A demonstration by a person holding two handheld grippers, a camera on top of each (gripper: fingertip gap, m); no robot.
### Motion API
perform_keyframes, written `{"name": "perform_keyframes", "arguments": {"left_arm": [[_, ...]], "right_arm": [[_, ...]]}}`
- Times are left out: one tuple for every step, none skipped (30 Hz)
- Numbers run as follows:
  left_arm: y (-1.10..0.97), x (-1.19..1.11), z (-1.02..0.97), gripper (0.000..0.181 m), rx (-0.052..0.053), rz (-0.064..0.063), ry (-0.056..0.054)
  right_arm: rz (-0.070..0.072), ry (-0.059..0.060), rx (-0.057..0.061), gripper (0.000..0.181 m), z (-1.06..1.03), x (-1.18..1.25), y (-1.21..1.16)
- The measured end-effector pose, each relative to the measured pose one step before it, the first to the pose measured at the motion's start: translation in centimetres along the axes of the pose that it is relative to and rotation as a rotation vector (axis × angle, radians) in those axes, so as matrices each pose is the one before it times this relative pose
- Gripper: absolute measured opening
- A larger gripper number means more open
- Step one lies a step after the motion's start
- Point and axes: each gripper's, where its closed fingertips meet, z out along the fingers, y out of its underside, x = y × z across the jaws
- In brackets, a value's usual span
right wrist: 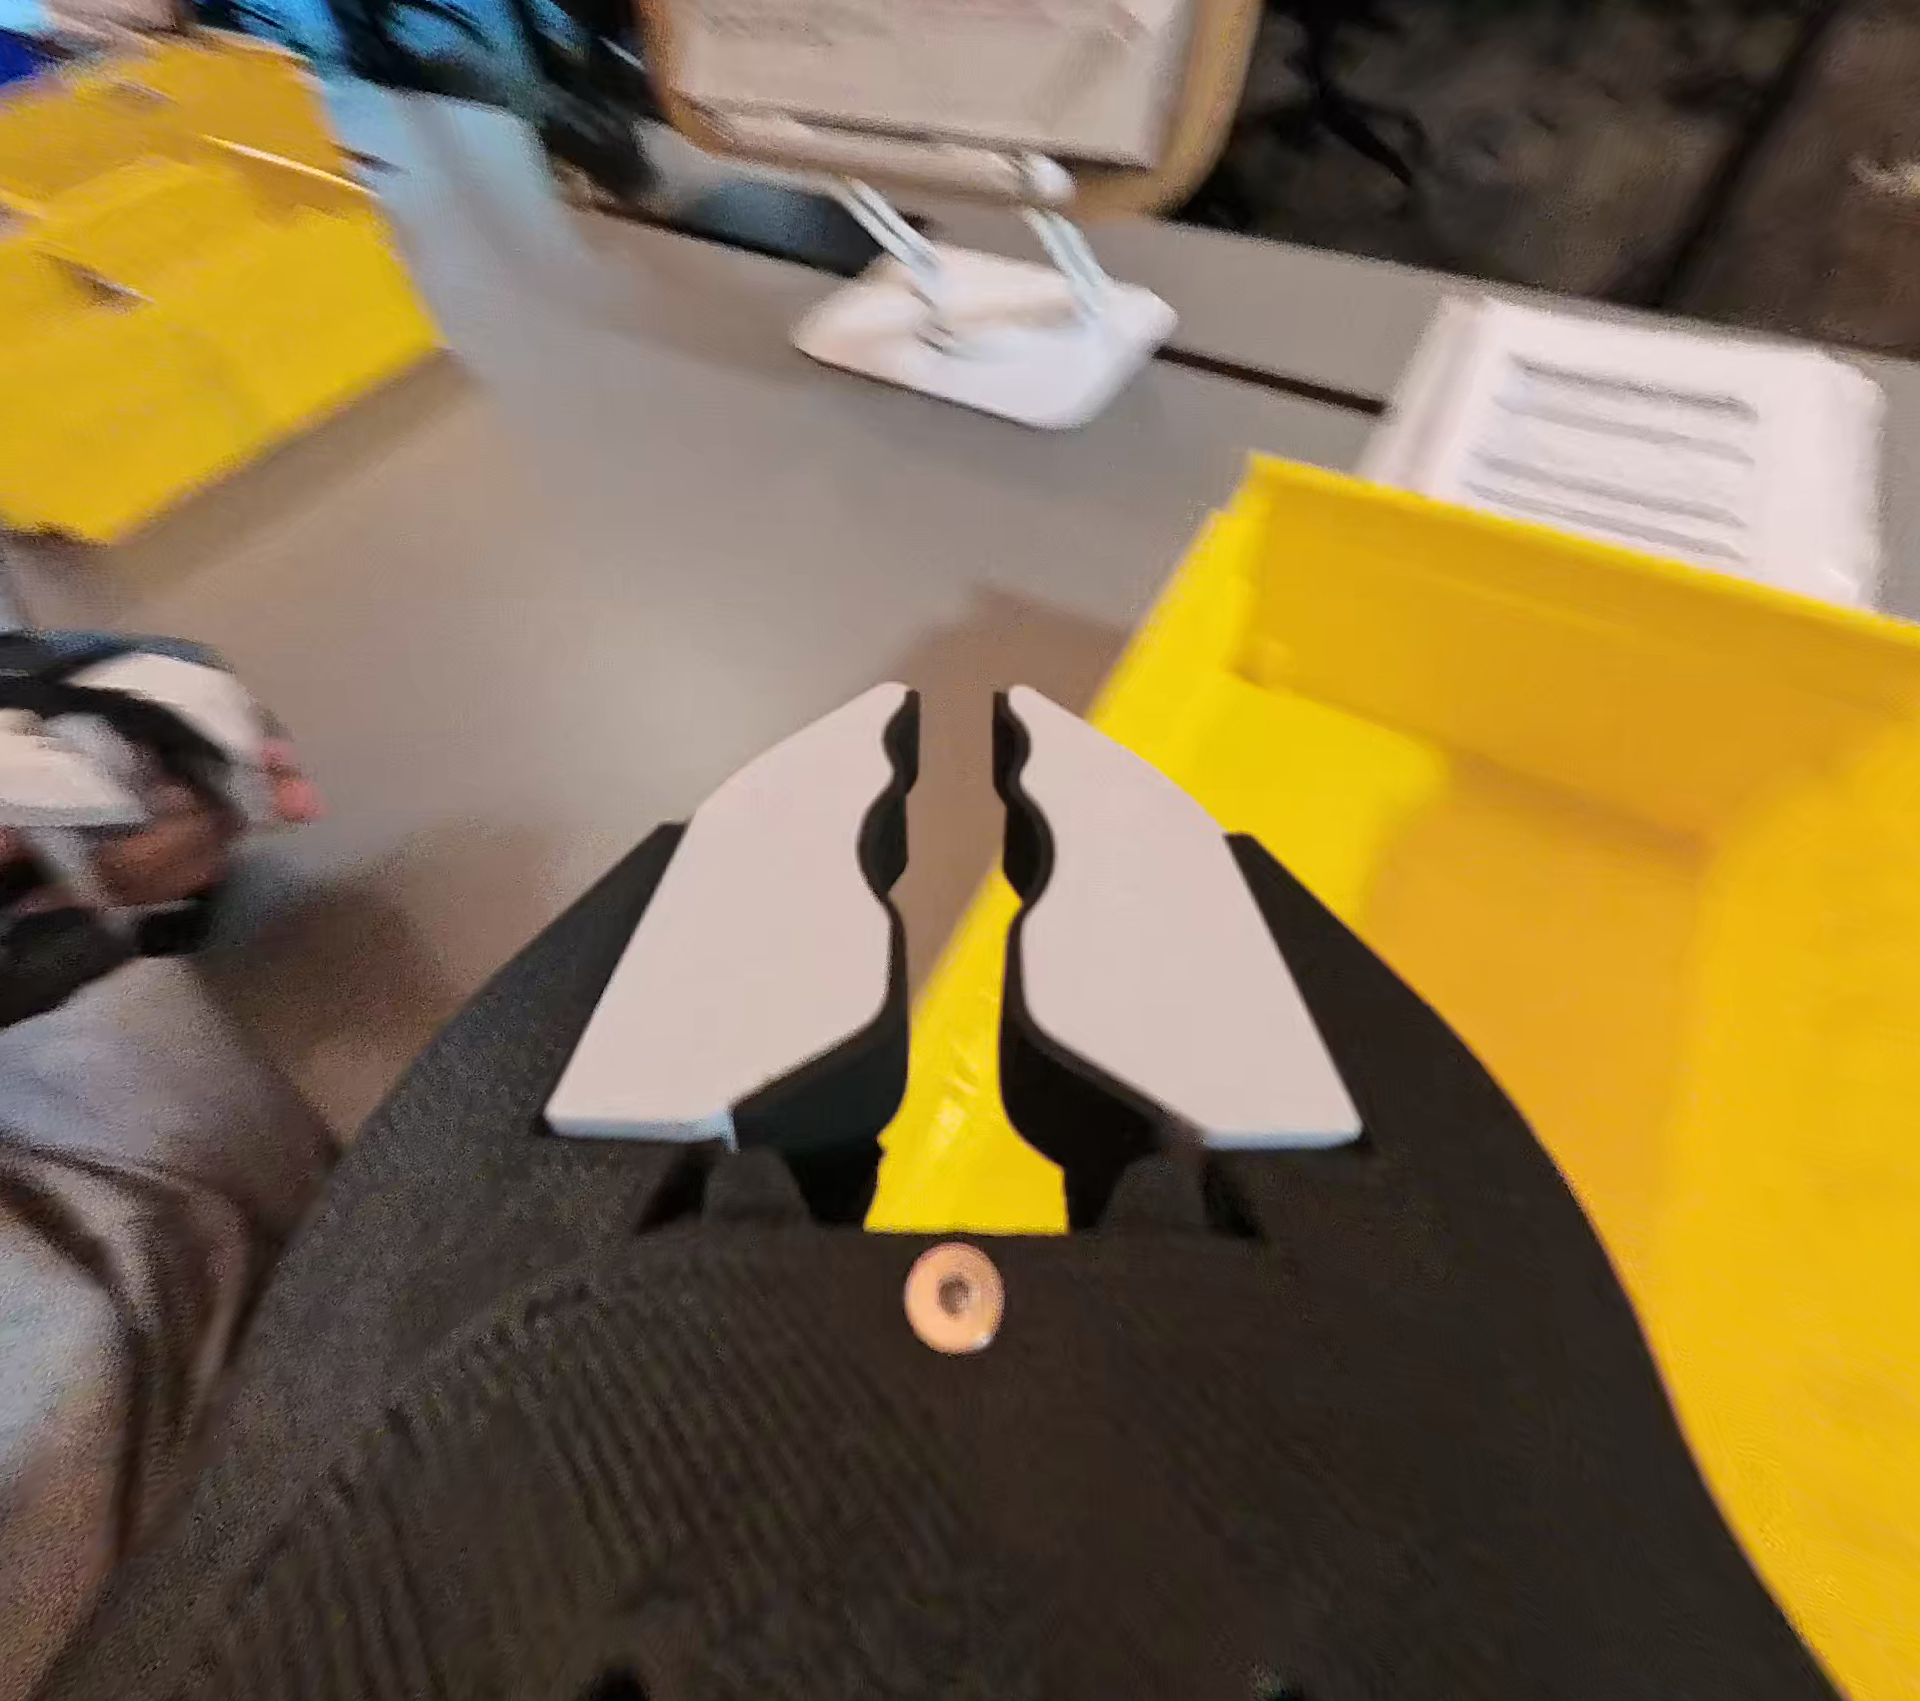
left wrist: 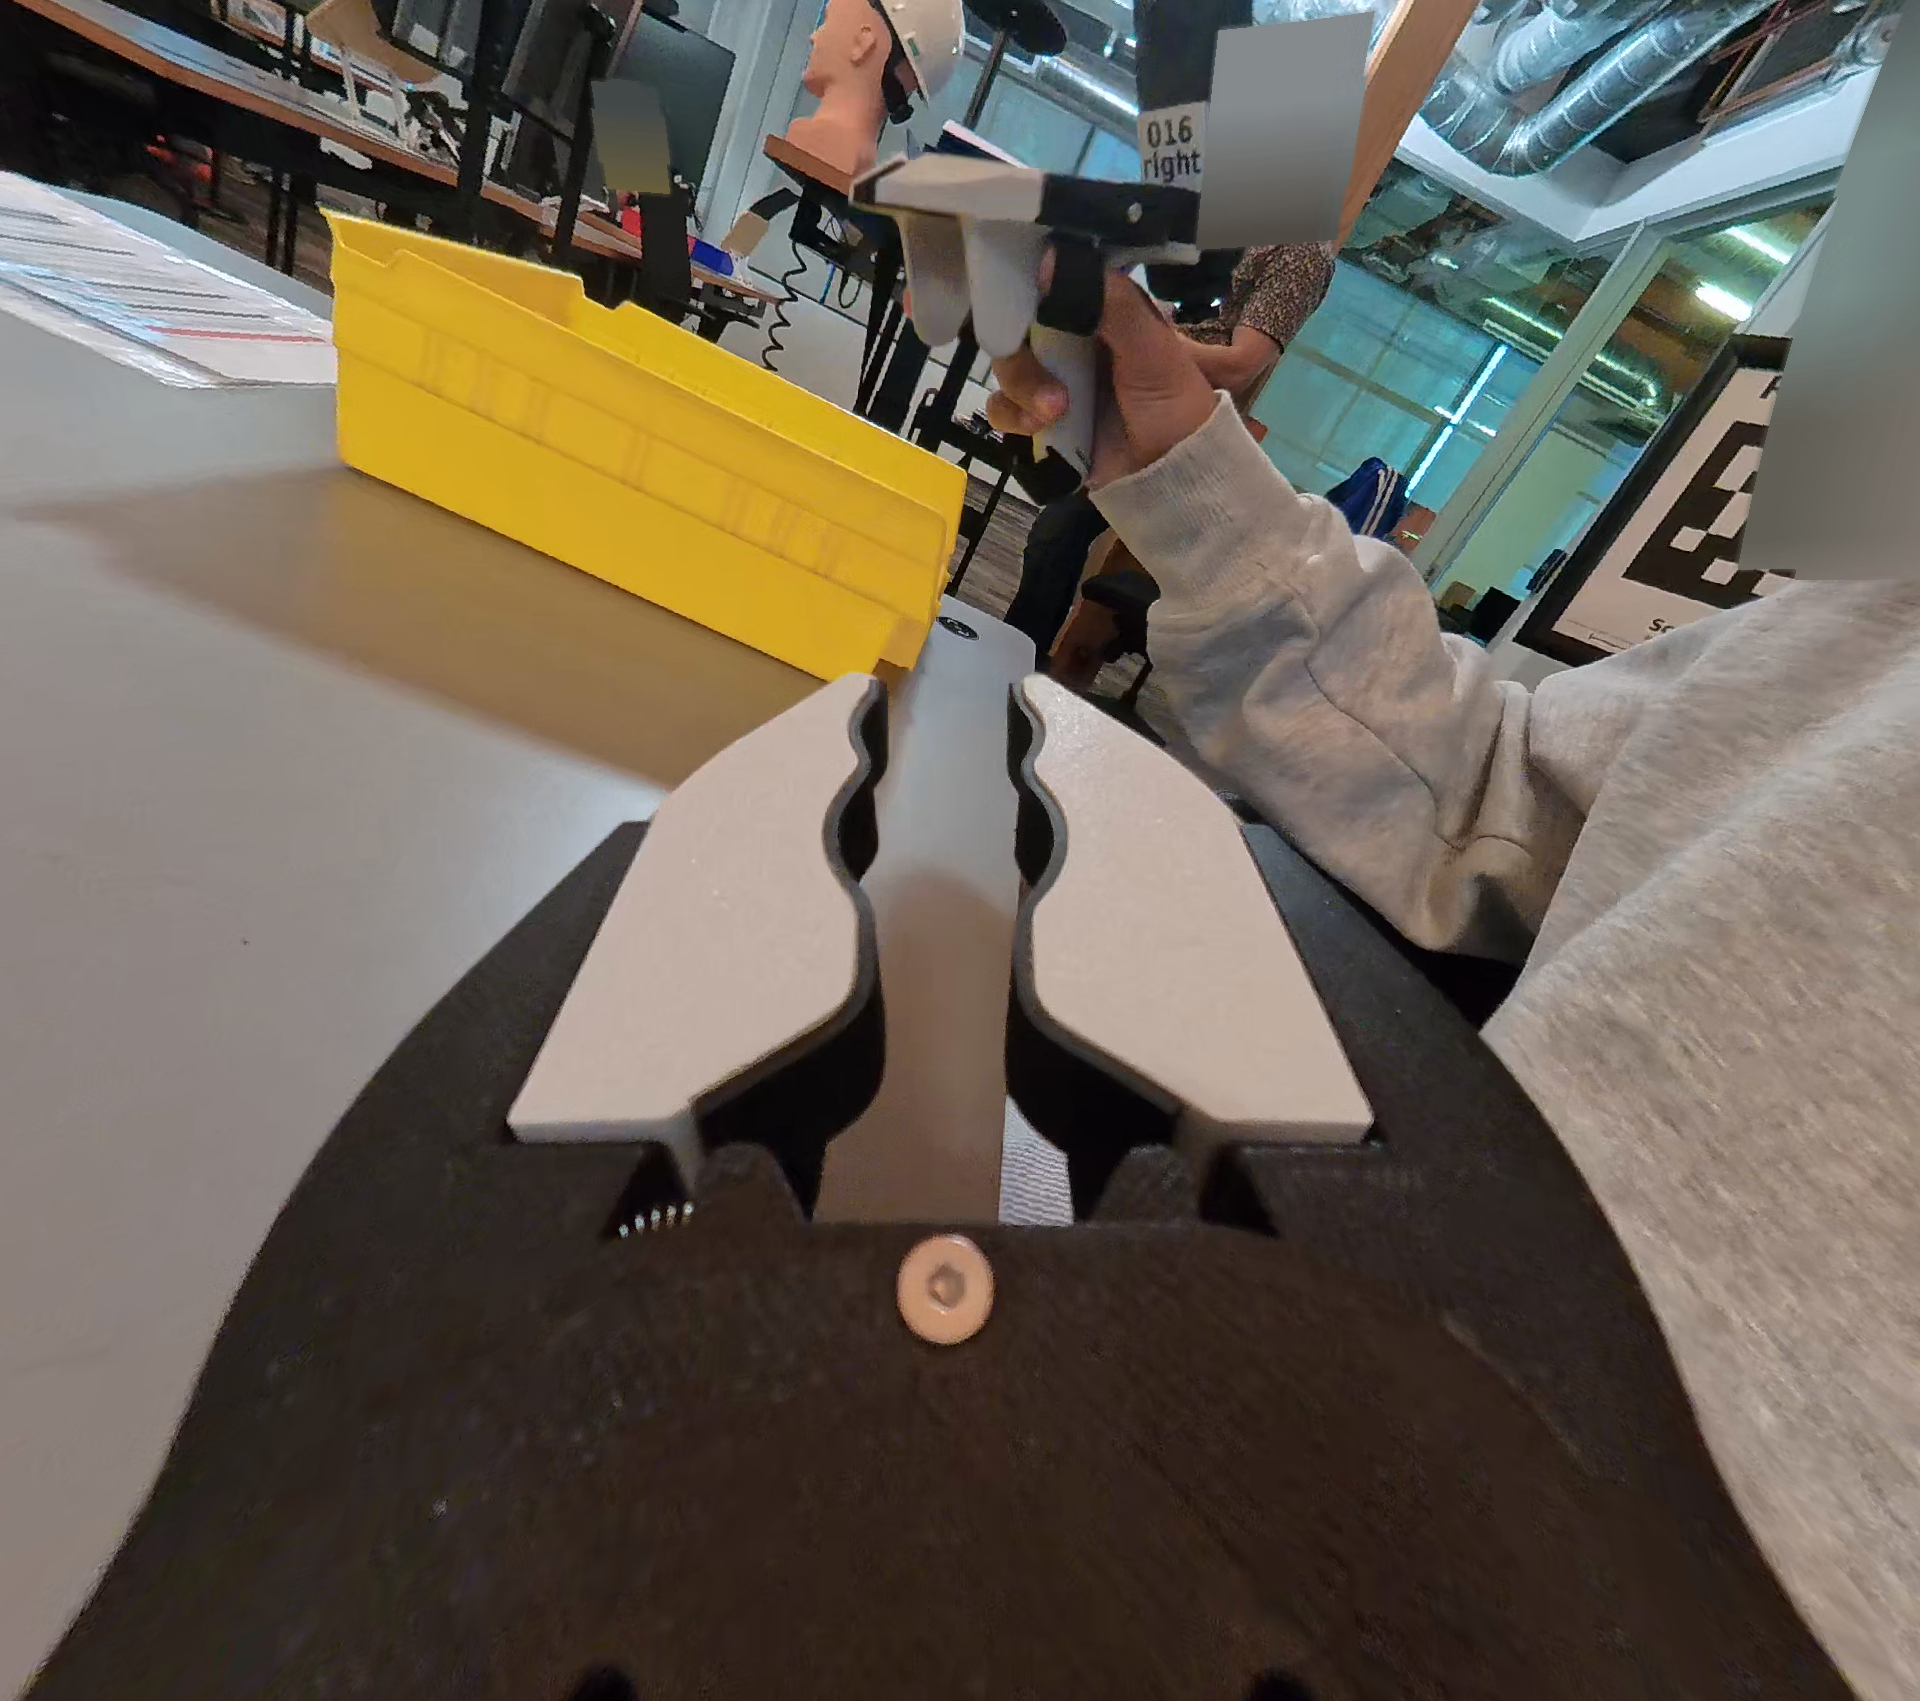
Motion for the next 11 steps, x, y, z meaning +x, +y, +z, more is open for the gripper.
{"name": "perform_keyframes", "arguments": {"left_arm": [[-0.032,-0.018,-0.032,0.021,-0.0003,-0.0056,0.0006],[-0.047,-0.053,-0.039,0.02,0.0023,-0.0029,-0.0023],[-0.045,-0.091,-0.029,0.02,0.0022,-0.0012,-0.0043],[-0.04,-0.097,-0.023,0.02,0.0019,0.001,-0.0053],[-0.06,-0.094,-0.043,0.019,0.002,0.0036,-0.0066],[-0.066,-0.092,-0.052,0.019,0.0023,0.0052,-0.0072],[-0.067,-0.078,-0.073,0.019,0.0026,0.0054,-0.0072],[-0.061,-0.099,-0.095,0.019,0.0023,0.0044,-0.0081],[-0.047,-0.098,-0.127,0.018,0.0027,0.0036,-0.009],[-0.048,-0.09,-0.184,0.018,0.0039,0.003,-0.0087],[-0.048,-0.082,-0.217,0.018,0.0039,0.0026,-0.0093]], "right_arm": [[-0.0043,-0.0694,0.036,0.012,0.482,-2.025,-0.734],[-0.0025,-0.0648,0.0223,0.012,0.673,-1.864,-0.441],[-0.0044,-0.0549,0.014,0.013,0.787,-1.639,-0.207],[-0.0086,-0.0433,0.0106,0.015,0.832,-1.432,-0.062],[-0.0105,-0.0304,0.0073,0.014,0.834,-1.217,0.048],[-0.0094,-0.0196,0.0038,0.01,0.808,-1.057,0.148],[-0.0134,-0.0184,0.0008,0.007,0.756,-1.01,0.194],[-0.0192,-0.0149,0.0004,0.005,0.724,-0.928,0.231],[-0.0307,-0.0089,0.0005,0.004,0.696,-0.793,0.265],[-0.0466,-0.0006,0.0019,0.003,0.652,-0.644,0.316],[-0.0531,0.0083,0.0028,0.0,0.631,-0.508,0.362]]}}
